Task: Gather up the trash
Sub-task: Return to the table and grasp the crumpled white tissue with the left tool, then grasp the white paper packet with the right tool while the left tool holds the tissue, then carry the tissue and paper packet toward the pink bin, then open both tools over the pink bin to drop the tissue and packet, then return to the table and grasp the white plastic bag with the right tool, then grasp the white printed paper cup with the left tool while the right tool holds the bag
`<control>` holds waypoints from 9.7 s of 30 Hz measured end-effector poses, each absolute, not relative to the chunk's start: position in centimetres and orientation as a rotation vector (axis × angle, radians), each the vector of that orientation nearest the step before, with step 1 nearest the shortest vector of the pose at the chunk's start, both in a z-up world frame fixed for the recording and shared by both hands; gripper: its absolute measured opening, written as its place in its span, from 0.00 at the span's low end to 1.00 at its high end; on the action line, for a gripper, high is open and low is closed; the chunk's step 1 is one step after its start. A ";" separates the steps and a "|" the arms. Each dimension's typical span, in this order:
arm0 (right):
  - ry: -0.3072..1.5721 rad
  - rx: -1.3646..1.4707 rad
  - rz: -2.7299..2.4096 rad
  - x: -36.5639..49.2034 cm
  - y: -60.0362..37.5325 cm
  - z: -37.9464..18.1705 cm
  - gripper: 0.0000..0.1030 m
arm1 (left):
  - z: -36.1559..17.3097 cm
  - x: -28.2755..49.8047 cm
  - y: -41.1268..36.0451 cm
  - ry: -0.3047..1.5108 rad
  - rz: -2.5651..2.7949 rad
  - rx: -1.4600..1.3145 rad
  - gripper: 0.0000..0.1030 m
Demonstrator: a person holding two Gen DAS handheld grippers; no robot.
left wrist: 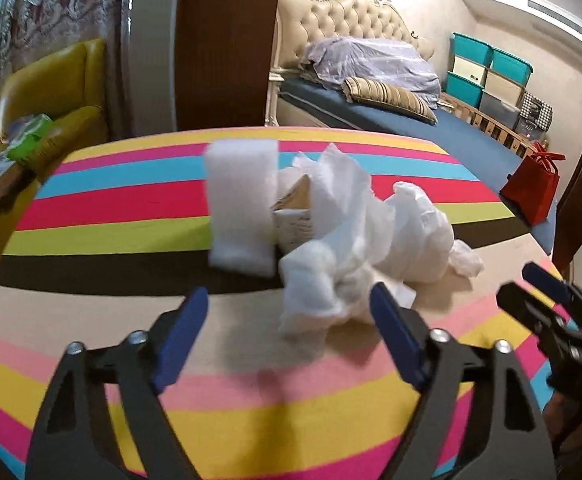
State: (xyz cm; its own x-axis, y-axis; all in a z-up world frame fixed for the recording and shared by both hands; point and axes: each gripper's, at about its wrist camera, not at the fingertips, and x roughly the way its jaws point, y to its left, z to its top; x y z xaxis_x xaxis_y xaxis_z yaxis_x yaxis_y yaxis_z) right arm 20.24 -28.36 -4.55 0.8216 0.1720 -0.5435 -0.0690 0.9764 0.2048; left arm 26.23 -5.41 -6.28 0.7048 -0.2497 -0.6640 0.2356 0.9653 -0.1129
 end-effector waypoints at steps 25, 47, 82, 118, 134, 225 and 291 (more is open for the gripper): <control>0.668 -0.074 0.364 23.0 -19.7 -4.0 0.50 | -8.2 19.8 5.6 0.748 -0.065 -0.015 0.33; 0.848 -0.175 0.315 27.6 -16.7 -7.2 0.40 | -9.6 21.5 4.4 0.810 -0.064 0.007 0.37; 0.703 0.073 0.274 14.8 -20.5 -6.1 0.31 | -8.6 17.9 4.5 0.704 -0.059 -0.003 0.33; 0.629 -0.197 0.582 11.5 -8.3 -2.3 0.31 | -5.4 7.0 14.5 0.567 0.116 0.023 0.33; 0.605 -0.348 0.840 12.1 4.8 0.1 0.31 | -2.8 3.3 24.3 0.504 0.307 -0.048 0.33; 0.730 0.074 0.223 26.8 -27.0 -5.1 0.23 | -7.7 24.2 -2.2 0.771 -0.160 0.136 0.91; 0.718 0.266 -0.026 23.7 -36.1 -5.7 0.22 | -8.3 42.8 -20.7 0.796 -0.209 0.604 0.50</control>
